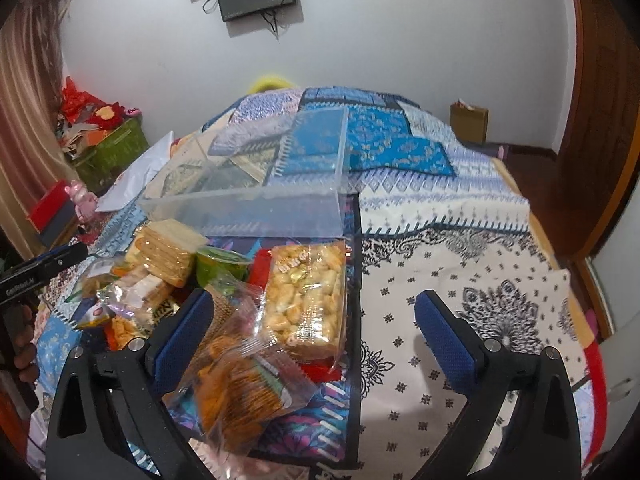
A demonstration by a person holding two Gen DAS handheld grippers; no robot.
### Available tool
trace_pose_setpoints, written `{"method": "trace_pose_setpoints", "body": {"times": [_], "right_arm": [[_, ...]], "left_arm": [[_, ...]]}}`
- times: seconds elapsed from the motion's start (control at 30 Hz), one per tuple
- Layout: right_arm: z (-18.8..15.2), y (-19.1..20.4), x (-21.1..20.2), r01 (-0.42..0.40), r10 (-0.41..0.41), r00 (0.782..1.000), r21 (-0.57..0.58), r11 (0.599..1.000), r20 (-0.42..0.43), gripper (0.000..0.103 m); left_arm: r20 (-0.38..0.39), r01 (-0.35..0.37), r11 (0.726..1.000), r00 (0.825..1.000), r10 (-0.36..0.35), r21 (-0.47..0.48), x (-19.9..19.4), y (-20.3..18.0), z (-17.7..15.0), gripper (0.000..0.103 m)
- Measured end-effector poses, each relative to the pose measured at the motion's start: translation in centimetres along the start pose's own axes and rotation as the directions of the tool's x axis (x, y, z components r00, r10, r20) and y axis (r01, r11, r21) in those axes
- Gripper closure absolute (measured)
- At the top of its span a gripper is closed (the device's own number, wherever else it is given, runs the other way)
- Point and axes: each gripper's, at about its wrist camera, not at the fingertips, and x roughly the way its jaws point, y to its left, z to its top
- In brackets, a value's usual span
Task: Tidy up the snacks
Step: 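Grasp the clear cookie bag with the left tool while the right tool grasps the clear puff bag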
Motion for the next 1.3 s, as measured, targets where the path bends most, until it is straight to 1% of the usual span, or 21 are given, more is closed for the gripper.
{"method": "trace_pose_setpoints", "body": {"times": [0.07, 0.13, 0.27, 0.33, 0.4, 0.5, 0.6, 0.73, 0.8, 0.83, 0.87, 0.93, 0.97, 1.0, 1.03, 1.2, 1.3], "right_arm": [[0.0, -0.2, 0.5, -0.017, 0.017, 1.000, 0.013, 1.000, -0.020, 0.009], [-0.1, -0.4, 1.0, -0.023, 0.023, 0.999, 0.022, 1.000, -0.031, 0.011], [-0.4, -0.8, 2.0, -0.039, 0.041, 0.998, 0.036, 0.999, -0.056, 0.012], [-0.4, -0.9, 2.3, -0.046, 0.049, 0.997, 0.042, 0.998, -0.068, 0.013], [-0.5, -1.0, 2.6, -0.059, 0.063, 0.995, 0.053, 0.997, -0.076, 0.013], [-0.4, -1.1, 3.0, -0.082, 0.088, 0.993, 0.071, 0.994, -0.084, 0.014], [-0.3, -1.1, 3.2, -0.094, 0.101, 0.991, 0.075, 0.993, -0.091, 0.016], [-0.1, -0.7, 3.6, -0.105, 0.112, 0.989, 0.067, 0.992, -0.102, 0.020], [0.1, -0.6, 3.8, -0.110, 0.117, 0.987, 0.067, 0.992, -0.106, 0.028], [0.1, -0.6, 4.0, -0.118, 0.126, 0.986, 0.070, 0.990, -0.108, 0.038], [0.1, -0.6, 4.0, -0.121, 0.129, 0.985, 0.074, 0.990, -0.111, 0.042], [0.2, -0.6, 4.0, -0.117, 0.125, 0.986, 0.074, 0.990, -0.107, 0.044], [0.1, -0.5, 3.9, -0.113, 0.120, 0.987, 0.071, 0.991, -0.105, 0.049], [0.0, -0.5, 3.9, -0.107, 0.113, 0.988, 0.066, 0.992, -0.105, 0.051], [0.0, -0.6, 3.9, -0.106, 0.112, 0.988, 0.065, 0.992, -0.104, 0.054], [-0.1, -0.5, 3.5, -0.099, 0.105, 0.990, 0.064, 0.993, -0.098, 0.054], [-0.2, -0.3, 3.2, -0.094, 0.099, 0.991, 0.062, 0.994, -0.091, 0.055]], "left_arm": [[-0.025, -0.014, 1.000, 1.000, 0.014, -0.003, 1.0, 0.7, 0.1, 0.027], [-0.061, -0.019, 1.000, 0.998, 0.019, -0.006, 1.9, 1.3, -0.1, 0.027], [-0.127, -0.017, 1.000, 0.992, 0.015, -0.021, 3.9, 2.4, -0.8, 0.026], [-0.131, -0.005, 0.999, 0.991, 0.000, -0.038, 4.3, 2.8, -1.1, 0.026], [-0.129, -0.003, 1.000, 0.992, 0.000, -0.026, 4.5, 2.6, -1.1, 0.025], [-0.145, 0.017, 1.000, 0.989, -0.019, -0.013, 5.2, 2.3, -1.3, 0.016], [-0.157, 0.023, 1.000, 0.987, -0.025, -0.015, 6.0, 2.3, -1.4, 0.012], [-0.187, 0.042, 0.999, 0.981, -0.046, -0.028, 7.0, 2.7, -1.5, 0.009], [-0.198, 0.050, 0.998, 0.979, -0.057, -0.042, 7.4, 3.0, -1.5, 0.009], [-0.201, 0.054, 0.997, 0.978, -0.063, -0.050, 7.4, 3.1, -1.5, 0.010], [-0.198, 0.056, 0.997, 0.978, -0.065, -0.051, 7.3, 3.2, -1.5, 0.011], [-0.192, 0.055, 0.998, 0.979, -0.062, -0.041, 6.9, 3.1, -1.7, 0.018], [-0.191, 0.055, 0.998, 0.980, -0.062, -0.038, 6.7, 3.1, -1.8, 0.020], [-0.190, 0.057, 0.997, 0.980, -0.064, -0.042, 6.4, 3.2, -2.0, 0.024], [-0.193, 0.061, 0.997, 0.979, -0.070, -0.049, 6.1, 3.4, -2.1, 0.029], [-0.216, 0.066, 0.995, 0.973, -0.082, -0.080, 4.7, 3.9, -2.4, 0.039], [-0.215, 0.056, 0.996, 0.974, -0.069, -0.066, 3.8, 3.6, -2.7, 0.041]]}}
